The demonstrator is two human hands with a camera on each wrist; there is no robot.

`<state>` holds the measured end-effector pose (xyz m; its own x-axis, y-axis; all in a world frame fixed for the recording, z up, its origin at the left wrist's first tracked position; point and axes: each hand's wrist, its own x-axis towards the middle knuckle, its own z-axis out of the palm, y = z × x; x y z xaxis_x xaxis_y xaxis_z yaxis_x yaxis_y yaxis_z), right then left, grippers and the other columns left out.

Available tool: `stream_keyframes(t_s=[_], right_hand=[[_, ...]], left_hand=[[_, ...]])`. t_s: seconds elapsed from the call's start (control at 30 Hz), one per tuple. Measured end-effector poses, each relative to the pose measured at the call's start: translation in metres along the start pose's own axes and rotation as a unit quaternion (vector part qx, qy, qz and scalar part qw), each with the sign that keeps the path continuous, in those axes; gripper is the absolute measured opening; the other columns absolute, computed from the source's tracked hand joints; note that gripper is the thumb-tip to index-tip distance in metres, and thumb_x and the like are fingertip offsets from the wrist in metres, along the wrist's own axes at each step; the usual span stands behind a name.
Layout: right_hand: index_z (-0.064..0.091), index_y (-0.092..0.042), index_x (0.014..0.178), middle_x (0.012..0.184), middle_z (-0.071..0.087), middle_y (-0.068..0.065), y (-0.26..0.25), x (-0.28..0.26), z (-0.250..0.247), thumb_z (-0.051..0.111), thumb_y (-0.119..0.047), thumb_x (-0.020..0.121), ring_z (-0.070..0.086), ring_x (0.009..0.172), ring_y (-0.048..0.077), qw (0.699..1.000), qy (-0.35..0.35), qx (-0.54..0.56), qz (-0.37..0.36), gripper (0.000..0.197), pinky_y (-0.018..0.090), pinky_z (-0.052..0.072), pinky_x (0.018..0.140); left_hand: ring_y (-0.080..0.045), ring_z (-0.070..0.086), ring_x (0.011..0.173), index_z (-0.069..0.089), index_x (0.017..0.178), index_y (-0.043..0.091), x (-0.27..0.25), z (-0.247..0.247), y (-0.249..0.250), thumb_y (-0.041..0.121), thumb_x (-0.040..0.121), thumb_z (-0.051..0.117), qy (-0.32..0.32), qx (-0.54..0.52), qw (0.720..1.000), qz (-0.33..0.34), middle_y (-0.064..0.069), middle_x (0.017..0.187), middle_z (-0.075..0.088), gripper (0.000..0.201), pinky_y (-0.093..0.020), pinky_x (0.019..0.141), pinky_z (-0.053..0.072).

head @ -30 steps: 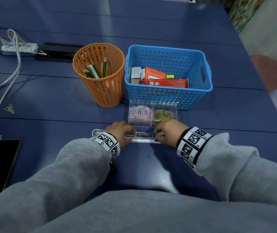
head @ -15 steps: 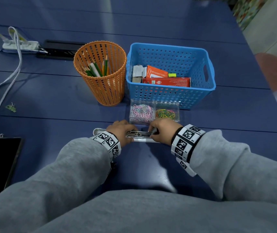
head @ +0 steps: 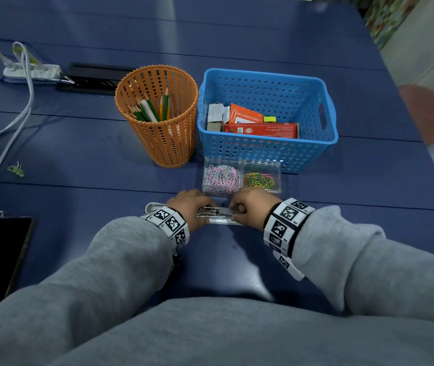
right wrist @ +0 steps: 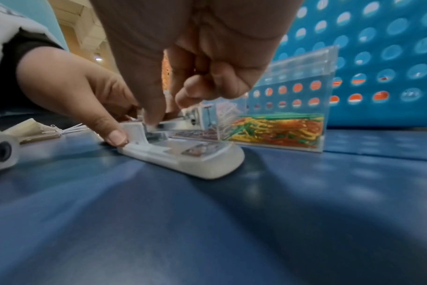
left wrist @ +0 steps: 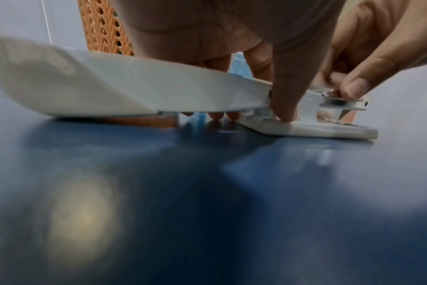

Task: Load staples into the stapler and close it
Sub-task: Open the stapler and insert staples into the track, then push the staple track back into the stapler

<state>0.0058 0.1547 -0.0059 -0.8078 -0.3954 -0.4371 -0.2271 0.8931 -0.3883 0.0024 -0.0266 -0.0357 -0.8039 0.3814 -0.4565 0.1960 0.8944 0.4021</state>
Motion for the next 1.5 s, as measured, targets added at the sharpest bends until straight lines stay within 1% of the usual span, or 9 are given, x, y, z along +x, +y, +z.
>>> stream_keyframes(t_s=[0.1, 0.23, 0.4, 0.7, 0.93, 1.07, 1.13, 1.3, 1.5], right_hand=[[0.064, -0.011, 0.104, 0.107, 0.059, 0.01, 0.004, -0.005, 0.003, 0.062, -0.023, 0.082, 0.056, 0.098, 0.026, 1.0, 0.017, 0.005, -0.006, 0.025, 0.025, 0.038, 0.077], [0.063, -0.017, 0.107, 0.11, 0.059, 0.007, 0.01, -0.009, 0.001, 0.061, -0.029, 0.083, 0.056, 0.102, 0.025, 0.999, 0.035, -0.003, -0.009, 0.027, 0.027, 0.042, 0.08], [0.056, -0.025, 0.116, 0.111, 0.057, 0.008, 0.002, -0.008, 0.003, 0.061, -0.033, 0.082, 0.054, 0.105, 0.025, 0.999, 0.025, -0.018, -0.034, 0.035, 0.037, 0.047, 0.088], [0.064, -0.015, 0.1, 0.106, 0.058, 0.011, -0.005, -0.002, 0.01, 0.058, -0.029, 0.083, 0.055, 0.101, 0.03, 0.997, 0.062, -0.011, -0.043, 0.023, 0.039, 0.049, 0.084], [0.061, -0.013, 0.1, 0.105, 0.059, 0.01, -0.001, -0.004, 0.011, 0.059, -0.029, 0.081, 0.056, 0.099, 0.028, 0.996, 0.077, -0.016, -0.045, 0.024, 0.037, 0.049, 0.082], [0.051, -0.014, 0.118, 0.117, 0.058, 0.01, 0.016, -0.014, 0.013, 0.061, -0.029, 0.081, 0.055, 0.107, 0.029, 0.997, 0.074, -0.009, -0.024, 0.041, 0.036, 0.046, 0.091], [0.051, -0.014, 0.12, 0.118, 0.058, 0.01, 0.028, -0.021, 0.014, 0.06, -0.028, 0.082, 0.054, 0.109, 0.029, 0.998, 0.061, -0.008, 0.005, 0.041, 0.037, 0.046, 0.091], [0.06, -0.013, 0.108, 0.106, 0.06, 0.01, 0.04, -0.028, 0.015, 0.062, -0.028, 0.083, 0.057, 0.097, 0.027, 0.997, 0.051, 0.045, 0.045, 0.03, 0.033, 0.047, 0.083], [0.063, -0.015, 0.102, 0.101, 0.064, 0.008, 0.041, -0.025, 0.019, 0.064, -0.028, 0.082, 0.056, 0.09, 0.021, 0.991, 0.084, 0.096, 0.049, 0.025, 0.032, 0.047, 0.083]], left_hand=[[-0.028, 0.045, 0.115, 0.056, 0.114, 0.033, 0.001, 0.0, -0.001, 0.033, 0.079, 0.064, 0.0, -0.008, 1.0, 0.004, -0.005, 0.122, 0.054, 0.037, -0.045, 0.1, 0.04], [-0.028, 0.045, 0.116, 0.057, 0.113, 0.031, 0.002, -0.002, -0.006, 0.029, 0.074, 0.069, 0.001, -0.035, 0.999, 0.006, -0.007, 0.121, 0.053, 0.041, -0.042, 0.104, 0.037], [-0.027, 0.048, 0.113, 0.059, 0.109, 0.027, 0.002, -0.004, -0.007, 0.025, 0.069, 0.074, 0.014, -0.048, 0.999, 0.012, -0.008, 0.117, 0.054, 0.043, -0.043, 0.104, 0.039], [-0.029, 0.049, 0.112, 0.061, 0.11, 0.027, 0.001, -0.003, -0.009, 0.025, 0.07, 0.073, 0.012, -0.053, 0.998, 0.011, -0.01, 0.116, 0.055, 0.042, -0.044, 0.103, 0.04], [-0.029, 0.048, 0.112, 0.06, 0.11, 0.026, 0.001, -0.003, -0.008, 0.026, 0.072, 0.073, 0.013, -0.051, 0.999, 0.01, -0.01, 0.116, 0.054, 0.04, -0.043, 0.102, 0.04], [-0.029, 0.049, 0.111, 0.06, 0.109, 0.026, -0.002, -0.006, -0.014, 0.028, 0.07, 0.073, 0.013, -0.041, 0.999, -0.006, -0.009, 0.115, 0.054, 0.04, -0.044, 0.101, 0.042], [-0.028, 0.047, 0.114, 0.058, 0.111, 0.028, -0.005, -0.009, -0.02, 0.029, 0.069, 0.073, 0.01, -0.021, 0.999, -0.026, -0.007, 0.118, 0.053, 0.044, -0.044, 0.101, 0.042], [-0.026, 0.044, 0.116, 0.057, 0.107, 0.028, -0.013, -0.021, -0.04, 0.035, 0.071, 0.071, 0.014, 0.057, 0.994, -0.097, -0.002, 0.122, 0.052, 0.039, -0.042, 0.098, 0.04], [-0.024, 0.058, 0.098, 0.062, 0.095, 0.023, -0.023, -0.036, -0.04, 0.029, 0.069, 0.073, 0.019, 0.006, 0.994, -0.11, -0.003, 0.106, 0.063, 0.028, -0.036, 0.087, 0.049]])
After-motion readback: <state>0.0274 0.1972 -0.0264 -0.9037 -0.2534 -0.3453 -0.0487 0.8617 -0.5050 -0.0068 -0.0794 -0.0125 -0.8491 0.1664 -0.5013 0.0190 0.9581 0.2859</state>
